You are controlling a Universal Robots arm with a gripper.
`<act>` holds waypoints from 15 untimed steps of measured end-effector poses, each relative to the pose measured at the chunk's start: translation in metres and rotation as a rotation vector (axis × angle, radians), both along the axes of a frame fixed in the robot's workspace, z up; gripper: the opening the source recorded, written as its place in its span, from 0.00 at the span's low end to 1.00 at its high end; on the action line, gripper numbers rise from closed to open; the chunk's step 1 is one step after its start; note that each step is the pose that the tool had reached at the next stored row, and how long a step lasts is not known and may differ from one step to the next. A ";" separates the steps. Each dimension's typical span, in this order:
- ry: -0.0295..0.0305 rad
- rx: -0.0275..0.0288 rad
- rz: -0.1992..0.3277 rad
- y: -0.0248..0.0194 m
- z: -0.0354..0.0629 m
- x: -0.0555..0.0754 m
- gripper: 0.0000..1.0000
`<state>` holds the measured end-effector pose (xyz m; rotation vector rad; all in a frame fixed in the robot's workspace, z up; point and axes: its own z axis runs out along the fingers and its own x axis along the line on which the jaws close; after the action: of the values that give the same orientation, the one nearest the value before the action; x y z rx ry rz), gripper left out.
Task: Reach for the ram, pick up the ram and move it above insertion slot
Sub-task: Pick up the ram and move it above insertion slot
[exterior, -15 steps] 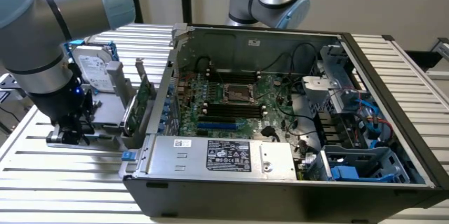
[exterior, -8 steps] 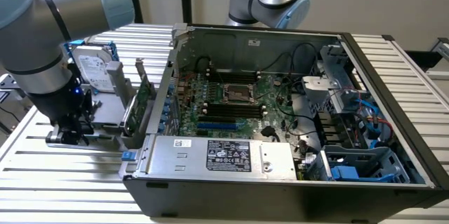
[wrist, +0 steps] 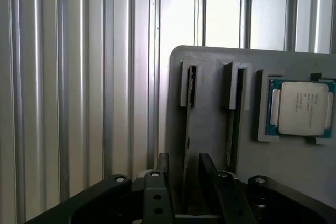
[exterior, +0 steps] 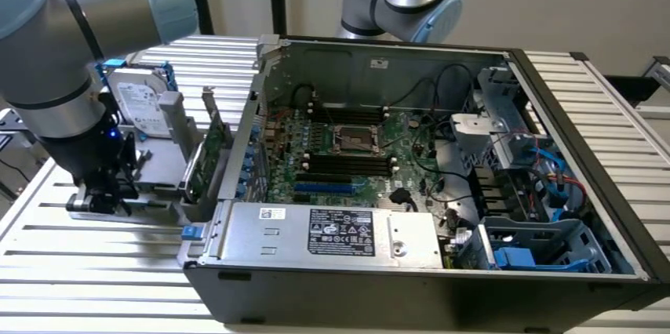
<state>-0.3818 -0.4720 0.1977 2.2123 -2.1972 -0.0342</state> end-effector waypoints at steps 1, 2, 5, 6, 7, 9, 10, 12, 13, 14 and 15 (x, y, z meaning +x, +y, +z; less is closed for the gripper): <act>0.0000 0.0000 0.000 0.0000 0.0000 0.000 0.36; 0.0000 0.0000 0.000 0.0001 0.0000 0.000 0.36; 0.0000 0.0000 0.000 0.0001 0.0000 0.000 0.22; 0.0000 0.0001 0.000 0.0002 0.0000 0.000 0.16; -0.0001 0.0000 0.000 0.0002 -0.0001 0.000 0.16; 0.0000 0.0000 0.000 0.0002 0.0000 0.000 0.13; 0.0000 0.0000 0.000 0.0002 0.0000 0.000 0.13; 0.0000 0.0000 0.000 0.0002 0.0000 0.000 0.13; 0.0000 0.0000 0.000 0.0002 0.0000 0.000 0.13; 0.0000 0.0000 0.000 0.0002 0.0000 0.000 0.13; 0.0000 0.0000 0.000 0.0002 0.0001 0.000 0.13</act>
<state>-0.3819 -0.4719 0.1977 2.2124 -2.1972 -0.0342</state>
